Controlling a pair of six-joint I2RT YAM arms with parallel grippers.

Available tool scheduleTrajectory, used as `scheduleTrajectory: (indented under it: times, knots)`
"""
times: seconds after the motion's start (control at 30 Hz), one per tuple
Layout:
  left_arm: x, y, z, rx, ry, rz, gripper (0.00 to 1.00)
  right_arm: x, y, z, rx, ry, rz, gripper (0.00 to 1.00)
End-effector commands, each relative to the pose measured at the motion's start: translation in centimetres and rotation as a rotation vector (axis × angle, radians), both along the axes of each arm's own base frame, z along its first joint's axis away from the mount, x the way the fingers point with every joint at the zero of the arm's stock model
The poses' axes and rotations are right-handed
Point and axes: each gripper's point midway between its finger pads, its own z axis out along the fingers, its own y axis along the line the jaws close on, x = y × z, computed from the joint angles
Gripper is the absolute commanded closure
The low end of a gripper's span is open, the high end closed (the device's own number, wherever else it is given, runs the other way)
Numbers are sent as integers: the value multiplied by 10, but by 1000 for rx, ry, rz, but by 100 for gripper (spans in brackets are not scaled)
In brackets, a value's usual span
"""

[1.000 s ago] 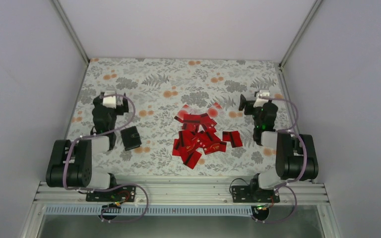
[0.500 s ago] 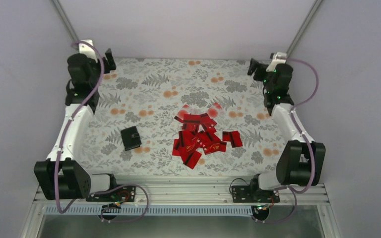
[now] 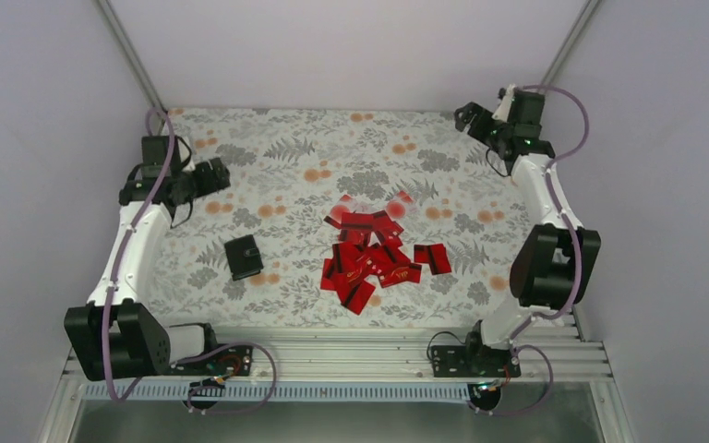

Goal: Put the credit cards into the card holder

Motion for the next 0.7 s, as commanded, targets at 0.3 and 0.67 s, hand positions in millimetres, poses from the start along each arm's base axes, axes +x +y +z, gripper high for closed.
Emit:
scheduleTrajectory:
  times: [0.3, 0.67]
  knots:
    - [-79, -40, -118, -246, 372, -54, 25, -89, 171, -81, -57, 356, 473, 1]
    - [-104, -36, -169, -251, 560, 19, 45, -131, 212, -105, -152, 422, 580, 1]
